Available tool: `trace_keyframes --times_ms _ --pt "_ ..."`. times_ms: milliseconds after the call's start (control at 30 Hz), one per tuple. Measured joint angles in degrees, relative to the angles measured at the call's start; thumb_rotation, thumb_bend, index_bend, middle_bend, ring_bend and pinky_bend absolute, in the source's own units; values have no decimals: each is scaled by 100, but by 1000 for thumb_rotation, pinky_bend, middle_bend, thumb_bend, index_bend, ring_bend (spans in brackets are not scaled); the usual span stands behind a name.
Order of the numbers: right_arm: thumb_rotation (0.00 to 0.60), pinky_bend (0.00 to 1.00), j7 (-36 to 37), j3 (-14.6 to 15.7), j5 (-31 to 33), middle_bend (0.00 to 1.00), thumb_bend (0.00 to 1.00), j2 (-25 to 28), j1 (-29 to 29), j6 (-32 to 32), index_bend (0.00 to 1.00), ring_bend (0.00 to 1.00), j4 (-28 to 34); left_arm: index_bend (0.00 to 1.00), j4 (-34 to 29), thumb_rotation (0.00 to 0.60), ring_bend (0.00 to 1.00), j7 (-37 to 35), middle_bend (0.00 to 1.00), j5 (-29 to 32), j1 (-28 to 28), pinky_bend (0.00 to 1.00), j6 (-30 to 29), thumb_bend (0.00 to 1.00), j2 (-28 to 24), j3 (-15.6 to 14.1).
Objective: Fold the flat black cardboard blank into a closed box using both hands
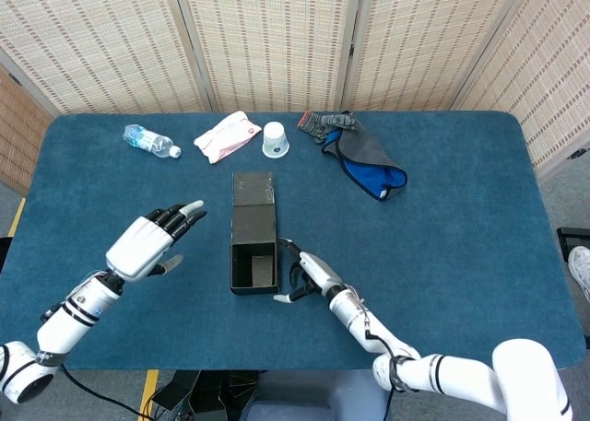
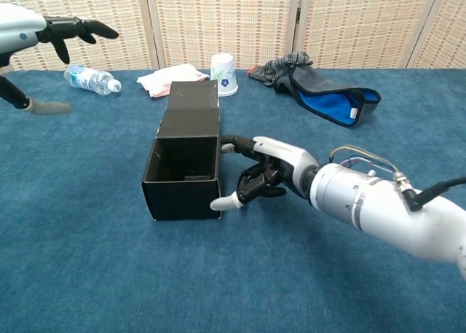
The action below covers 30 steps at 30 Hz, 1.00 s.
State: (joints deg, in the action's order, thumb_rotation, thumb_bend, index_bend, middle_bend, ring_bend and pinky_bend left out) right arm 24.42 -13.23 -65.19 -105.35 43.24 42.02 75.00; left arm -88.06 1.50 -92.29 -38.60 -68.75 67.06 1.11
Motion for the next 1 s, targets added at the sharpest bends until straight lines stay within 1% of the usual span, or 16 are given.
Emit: trace_keyframes --times_ms 233,400,533,600,633,667,700,733,800,933,1000 --pt "600 1000 -263 125 184 0 0 849 -268 -47 0 614 874 22 -411 600 134 -982 0 586 243 319 117 254 -91 84" --pt "600 1000 -348 195 82 1 0 1563 -495 61 0 614 1538 0 -465 600 135 -1667 0 770 344 319 359 185 -104 45" --pt "600 1000 -316 205 -154 15 0 2155 -692 258 0 614 2032 0 -436 600 142 -2551 0 839 418 319 559 129 -69 -7" --pt "600 1000 -257 187 -273 18 0 2482 -801 385 0 614 2271 0 -378 600 174 -2995 0 826 444 319 660 111 -31 -49" --pt "600 1000 -229 175 -320 18 0 2618 -847 443 0 614 2364 0 -316 600 211 -3286 0 803 459 320 732 103 11 -82" --pt "600 1000 -188 155 -379 18 0 2787 -906 518 0 614 2483 0 -252 600 269 -3492 0 779 469 320 786 97 57 -109" --pt "600 1000 -150 136 -419 18 0 2905 -949 577 0 614 2571 0 -172 600 289 -3681 0 749 477 324 840 94 117 -136" --pt "600 1000 -107 114 -455 18 0 3013 -990 635 0 614 2653 0 -42 600 313 -3882 0 705 483 339 905 92 224 -167" --pt "600 1000 14 47 -525 19 0 3219 -1070 764 0 614 2817 0 160 600 315 -4052 0 651 479 397 1009 90 409 -204" --pt "600 1000 146 -80 -605 25 0 3439 -1165 979 0 614 2977 0 509 600 351 -4338 0 596 424 569 1280 87 845 -244" --pt "600 1000 186 -119 -634 25 0 3512 -1202 1064 0 614 3046 0 636 600 356 -4452 0 606 393 621 1385 84 1025 -239"
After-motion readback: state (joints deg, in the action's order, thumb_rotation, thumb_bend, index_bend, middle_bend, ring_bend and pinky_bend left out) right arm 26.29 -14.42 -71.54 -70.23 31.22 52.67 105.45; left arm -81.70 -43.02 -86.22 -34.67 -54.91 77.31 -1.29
